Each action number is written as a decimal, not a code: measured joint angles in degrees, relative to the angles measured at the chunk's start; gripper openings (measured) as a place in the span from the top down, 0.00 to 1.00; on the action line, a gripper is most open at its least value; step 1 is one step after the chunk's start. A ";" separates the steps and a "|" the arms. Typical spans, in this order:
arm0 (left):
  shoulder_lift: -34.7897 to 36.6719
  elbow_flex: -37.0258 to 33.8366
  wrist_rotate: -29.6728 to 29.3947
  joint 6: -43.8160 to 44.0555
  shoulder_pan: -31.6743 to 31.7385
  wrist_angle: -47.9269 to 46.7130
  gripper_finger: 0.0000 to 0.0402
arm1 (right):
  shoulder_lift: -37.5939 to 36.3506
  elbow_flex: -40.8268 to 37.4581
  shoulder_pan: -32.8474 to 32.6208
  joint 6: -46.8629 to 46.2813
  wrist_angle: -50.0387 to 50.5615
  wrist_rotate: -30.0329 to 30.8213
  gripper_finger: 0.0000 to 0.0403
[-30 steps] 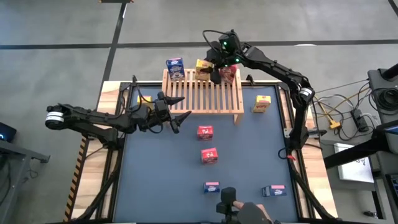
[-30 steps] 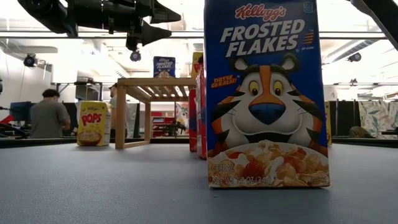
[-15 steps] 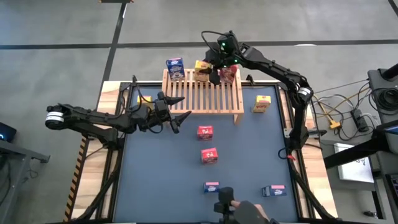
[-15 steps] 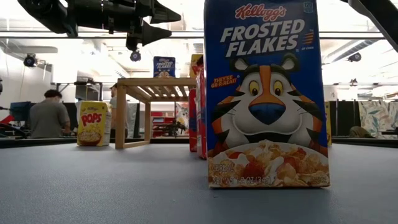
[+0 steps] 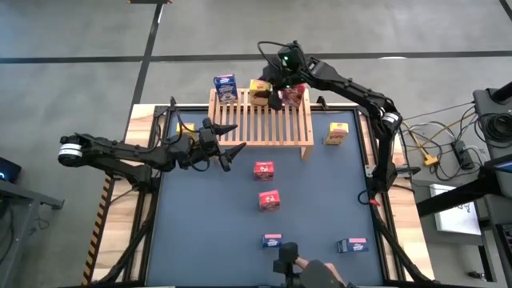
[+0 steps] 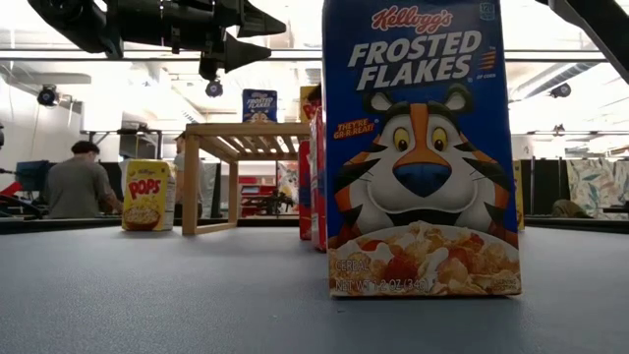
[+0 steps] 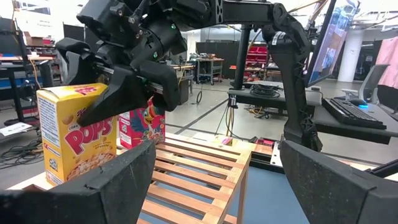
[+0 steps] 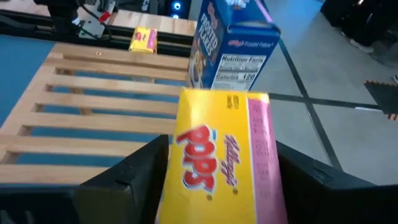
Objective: Stack cereal on shelf
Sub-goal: Put the bottom yellow cereal box on the shelf, then put the left yellow cereal box on the shelf aligned with the other yellow cereal box
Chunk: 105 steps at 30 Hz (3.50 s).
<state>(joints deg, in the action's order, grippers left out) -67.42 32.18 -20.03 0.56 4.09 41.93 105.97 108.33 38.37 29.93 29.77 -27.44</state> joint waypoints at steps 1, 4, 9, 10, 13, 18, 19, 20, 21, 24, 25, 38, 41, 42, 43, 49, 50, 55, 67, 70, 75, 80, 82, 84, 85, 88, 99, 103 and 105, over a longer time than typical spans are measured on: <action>0.00 0.00 0.02 0.00 0.01 0.00 0.19 | 0.00 0.00 0.00 -0.07 -0.37 -0.02 0.41; 0.00 0.00 0.00 0.00 0.01 0.00 0.19 | 0.00 0.00 -0.09 -0.68 -1.27 0.00 0.37; 0.00 0.00 0.01 0.00 0.01 0.00 0.19 | -0.40 0.00 -0.13 -1.02 -1.77 0.00 0.32; 0.00 0.00 0.02 0.00 -0.01 0.00 0.19 | -0.58 -0.01 -0.17 -1.35 -1.78 0.00 0.32; 0.00 0.00 0.01 0.00 0.00 0.00 0.19 | -1.17 0.00 -0.22 -1.57 -1.76 0.02 0.30; 0.00 0.00 0.02 0.00 0.00 0.00 0.19 | -2.33 -0.02 -0.37 -1.71 -1.75 0.02 0.29; 0.00 0.00 0.02 0.00 0.01 0.00 0.19 | -2.57 -0.01 -0.37 -1.81 -1.78 0.01 0.29; 0.00 0.00 0.01 0.00 0.00 0.01 0.19 | -2.86 -0.02 -0.37 -1.84 -1.76 0.02 0.29; 0.00 0.00 0.01 0.00 0.01 0.00 0.19 | -3.19 -0.02 -0.37 -1.81 -1.74 0.11 0.29; 0.00 0.00 0.02 0.00 0.00 0.00 0.19 | -4.63 -0.02 -0.37 -1.60 -1.43 0.61 0.29; 0.00 0.00 0.02 0.00 0.01 0.00 0.19 | -5.39 -0.02 -0.37 -1.58 -1.45 0.63 0.29; 0.00 0.00 0.02 0.01 0.01 0.00 0.19 | -11.04 -0.02 -1.84 -2.83 1.97 -0.26 0.29; 0.00 0.00 0.02 0.14 0.01 0.00 0.19 | -11.04 -0.02 -2.00 -2.10 3.51 -0.23 0.29; 0.00 0.00 0.02 0.15 0.01 0.00 0.19 | -11.04 -0.02 -1.99 -1.87 3.83 -0.20 0.29; 0.00 0.00 0.02 0.15 -0.01 0.00 0.19 | -11.04 -0.02 -1.99 -1.79 3.88 -0.17 0.29; 0.00 0.00 0.02 0.20 0.01 0.00 0.19 | -12.40 -0.02 -2.01 -1.84 5.29 -0.02 0.29; 0.00 0.00 0.02 0.20 -0.02 0.00 0.19 | -12.85 -0.02 -2.03 -2.01 5.93 -0.02 0.29; 0.00 0.00 0.02 0.20 -0.01 0.02 0.19 | -15.24 -0.93 -3.04 -2.83 10.92 0.00 0.29; 0.00 0.00 0.03 0.20 -0.02 0.07 0.19 | -28.08 -17.82 -6.04 -5.81 9.27 0.48 0.29; 0.00 0.00 0.02 0.21 -0.02 0.26 0.19 | -33.44 -25.74 -6.95 -8.36 5.12 0.46 0.29; 0.00 0.00 0.04 0.22 0.00 1.05 0.19 | -42.90 -38.39 -9.17 -12.93 -4.54 0.50 0.29; -0.01 0.00 0.81 6.84 -0.45 0.07 0.19 | -51.28 -50.16 -10.56 -15.68 -16.86 0.50 0.30; -0.04 0.00 1.73 7.47 -0.48 1.02 0.19 | -53.78 -53.98 -10.62 -15.91 -21.27 0.55 0.30; -0.02 0.00 1.73 7.24 -0.54 2.05 0.19 | -55.70 -56.90 -10.62 -15.96 -24.14 0.57 0.31; -0.02 0.00 1.73 7.23 -0.52 2.35 0.19 | -56.44 -58.02 -10.62 -16.00 -25.09 0.61 0.32; 0.00 0.00 1.67 7.18 -0.50 3.71 0.19 | -57.87 -60.73 -10.62 -16.09 -27.61 0.66 0.33; 0.02 0.00 -2.50 2.81 -0.21 4.11 0.19 | -56.35 -62.96 -10.62 -16.81 -33.08 0.85 0.34; 0.40 0.00 -7.80 2.51 -0.19 3.46 0.19 | -56.35 -62.60 -10.62 -15.80 -33.34 0.85 0.35; 1.35 0.00 -7.58 1.87 -0.19 2.22 0.19 | -56.31 -62.60 -10.62 -15.40 -33.24 0.85 0.36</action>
<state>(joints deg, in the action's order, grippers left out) -66.07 32.18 -27.61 2.43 3.90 44.15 49.67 45.74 27.75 14.53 -3.47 -26.59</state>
